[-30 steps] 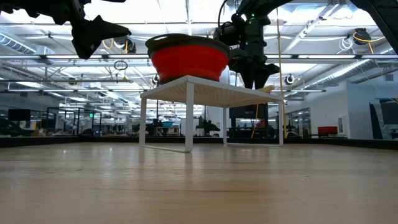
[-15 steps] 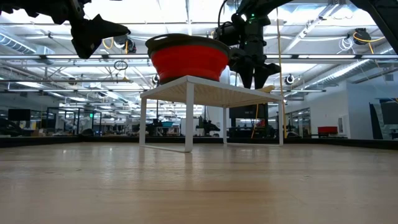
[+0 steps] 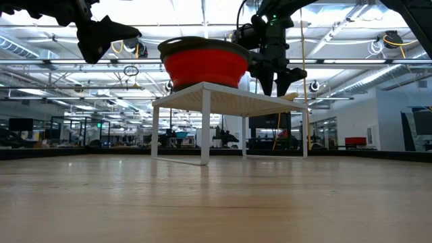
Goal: Pick & Place Fruit
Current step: Put the yellow table knife on the shelf
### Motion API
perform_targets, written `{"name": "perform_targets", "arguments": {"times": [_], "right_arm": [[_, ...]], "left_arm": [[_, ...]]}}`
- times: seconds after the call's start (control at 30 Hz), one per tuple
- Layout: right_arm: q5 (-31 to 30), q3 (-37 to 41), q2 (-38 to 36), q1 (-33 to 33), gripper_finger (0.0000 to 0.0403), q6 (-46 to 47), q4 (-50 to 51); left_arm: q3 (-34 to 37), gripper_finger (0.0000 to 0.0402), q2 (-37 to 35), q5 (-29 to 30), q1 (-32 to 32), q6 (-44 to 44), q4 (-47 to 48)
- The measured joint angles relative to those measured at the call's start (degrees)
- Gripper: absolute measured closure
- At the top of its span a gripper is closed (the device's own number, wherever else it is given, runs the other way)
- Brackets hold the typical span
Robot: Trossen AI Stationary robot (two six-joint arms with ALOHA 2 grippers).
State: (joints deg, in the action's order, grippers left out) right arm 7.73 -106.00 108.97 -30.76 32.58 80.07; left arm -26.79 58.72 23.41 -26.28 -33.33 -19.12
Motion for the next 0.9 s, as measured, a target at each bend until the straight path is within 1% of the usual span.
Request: {"name": "perform_targets", "arguments": {"times": [0.1,0.43,0.5,0.9], "right_arm": [[0.02,0.00,0.00,0.00,0.0236,1.27,0.02],[0.19,0.00,0.00,0.03,0.0236,4.05,0.70],[1.46,0.00,0.00,0.07,0.0236,4.07,1.34],[1.32,0.00,0.00,0.05,0.0236,2.71,1.22]], "left_arm": [[0.00,0.0151,0.00,-0.93,-0.01,0.03,0.00],[0.00,0.0151,0.00,-1.08,-0.01,0.03,-0.02],[0.00,0.0151,0.00,-1.08,-0.01,0.03,-0.02],[0.00,0.0151,0.00,-1.06,-0.01,0.06,-0.06]]}}
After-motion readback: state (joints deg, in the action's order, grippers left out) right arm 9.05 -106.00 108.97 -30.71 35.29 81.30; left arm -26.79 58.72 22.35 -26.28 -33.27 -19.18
